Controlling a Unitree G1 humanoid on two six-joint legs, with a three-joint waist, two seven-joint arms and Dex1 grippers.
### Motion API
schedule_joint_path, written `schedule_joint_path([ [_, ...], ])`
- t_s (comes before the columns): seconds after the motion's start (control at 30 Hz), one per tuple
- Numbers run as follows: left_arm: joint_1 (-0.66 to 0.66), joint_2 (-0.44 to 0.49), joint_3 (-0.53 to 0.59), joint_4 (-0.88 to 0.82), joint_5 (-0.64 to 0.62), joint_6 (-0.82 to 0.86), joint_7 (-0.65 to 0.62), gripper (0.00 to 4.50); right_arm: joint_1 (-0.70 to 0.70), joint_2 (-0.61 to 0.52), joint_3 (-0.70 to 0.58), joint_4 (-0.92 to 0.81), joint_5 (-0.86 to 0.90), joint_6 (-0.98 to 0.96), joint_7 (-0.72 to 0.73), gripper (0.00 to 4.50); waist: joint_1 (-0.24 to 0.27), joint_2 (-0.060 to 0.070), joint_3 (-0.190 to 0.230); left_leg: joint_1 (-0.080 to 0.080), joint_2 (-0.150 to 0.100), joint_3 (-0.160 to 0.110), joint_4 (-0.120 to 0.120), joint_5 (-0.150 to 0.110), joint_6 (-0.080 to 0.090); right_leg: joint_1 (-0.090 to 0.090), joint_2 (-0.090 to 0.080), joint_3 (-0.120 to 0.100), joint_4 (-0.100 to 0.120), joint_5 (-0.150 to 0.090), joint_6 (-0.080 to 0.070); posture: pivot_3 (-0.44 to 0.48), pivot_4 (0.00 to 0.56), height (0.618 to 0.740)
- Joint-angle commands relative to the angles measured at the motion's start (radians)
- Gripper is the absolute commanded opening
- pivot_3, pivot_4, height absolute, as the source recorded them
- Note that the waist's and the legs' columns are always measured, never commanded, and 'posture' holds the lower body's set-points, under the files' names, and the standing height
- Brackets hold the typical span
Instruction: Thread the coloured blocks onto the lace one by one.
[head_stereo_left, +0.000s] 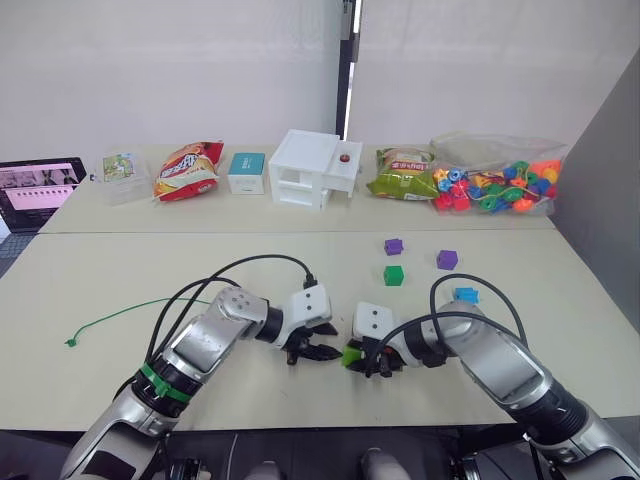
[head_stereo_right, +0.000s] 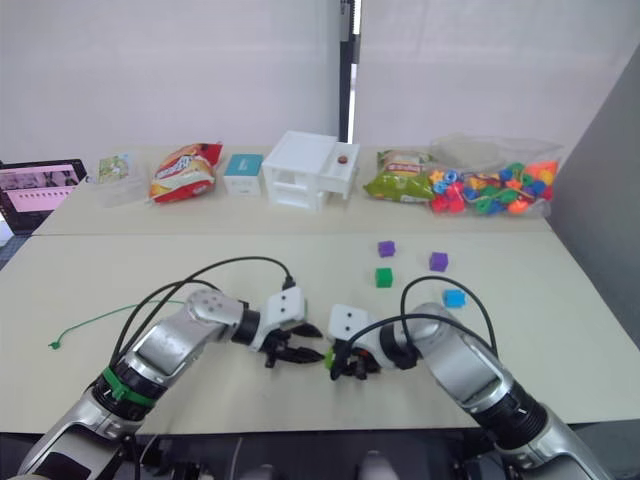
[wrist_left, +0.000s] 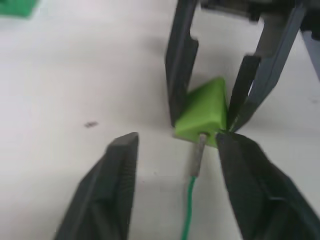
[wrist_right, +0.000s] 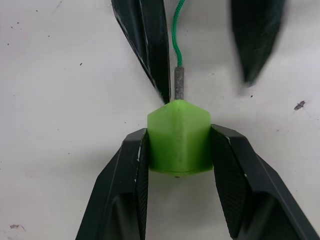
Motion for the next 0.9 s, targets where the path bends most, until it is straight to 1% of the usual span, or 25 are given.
schedule_joint_path([
  [0.03,0.025,0.042,0.062,-0.047,-0.061,-0.021,-0.057,3.28,0.016,0.001,0.018,-0.010,0.007,0.018,-0.014,1.30,-0.002,0.000,0.000,0.000,0.000,0.000,0.000,0.000,0.000,0.000,0.000,0.000,0.000,0.000,0.000,0.000,0.150,0.740],
  [0.17,0.070,0.103,0.092,-0.046,-0.075,-0.066,-0.108,3.28,0.016,-0.004,0.017,-0.005,0.013,0.017,-0.022,1.30,-0.002,0.000,0.000,0.000,0.000,0.000,0.000,0.000,0.000,-0.001,0.000,0.000,0.001,0.000,0.000,0.000,0.150,0.740],
  [0.27,0.092,0.117,0.080,0.031,-0.011,-0.192,-0.099,3.28,0.016,-0.006,0.016,-0.005,0.016,0.019,-0.024,1.30,0.002,0.000,0.000,0.000,0.000,0.000,0.000,0.000,0.000,-0.001,0.000,0.000,0.000,0.000,0.000,0.000,0.150,0.740],
  [0.43,0.090,0.092,0.039,0.155,0.087,-0.369,-0.079,3.28,0.012,-0.007,0.016,-0.010,0.019,0.026,-0.027,1.30,0.002,0.000,0.000,-0.001,0.000,0.000,0.000,0.000,0.000,-0.001,0.000,0.000,0.000,0.000,0.000,0.000,0.150,0.740],
  [0.6,0.096,0.054,0.021,0.195,0.124,-0.423,-0.076,3.28,0.010,-0.011,0.013,-0.017,0.020,0.036,-0.029,1.30,0.003,0.000,0.000,-0.001,0.000,0.000,0.000,0.000,0.000,-0.001,0.000,0.000,0.000,0.000,0.000,0.000,0.150,0.740],
  [0.7,0.107,0.016,0.020,0.203,0.114,-0.426,-0.074,2.50,0.015,-0.018,0.010,-0.025,0.020,0.041,-0.031,1.30,0.003,0.000,0.000,-0.001,0.000,0.000,0.000,0.000,0.000,0.000,0.000,0.000,0.000,0.000,0.000,0.000,0.150,0.740],
  [0.8,0.112,-0.006,0.026,0.197,0.104,-0.426,-0.078,1.46,0.019,-0.023,0.007,-0.034,0.023,0.048,-0.034,1.30,0.005,0.000,0.000,-0.001,0.000,0.000,0.000,0.000,0.000,0.000,-0.001,0.000,0.000,0.000,0.000,0.000,0.150,0.740],
  [0.9,0.114,-0.012,0.029,0.193,0.103,-0.432,-0.085,0.52,0.020,-0.025,0.008,-0.036,0.025,0.051,-0.037,1.30,0.005,0.000,0.000,-0.001,0.000,0.000,0.000,0.000,0.000,-0.001,0.000,0.000,0.000,0.000,0.000,0.000,0.150,0.740],
])
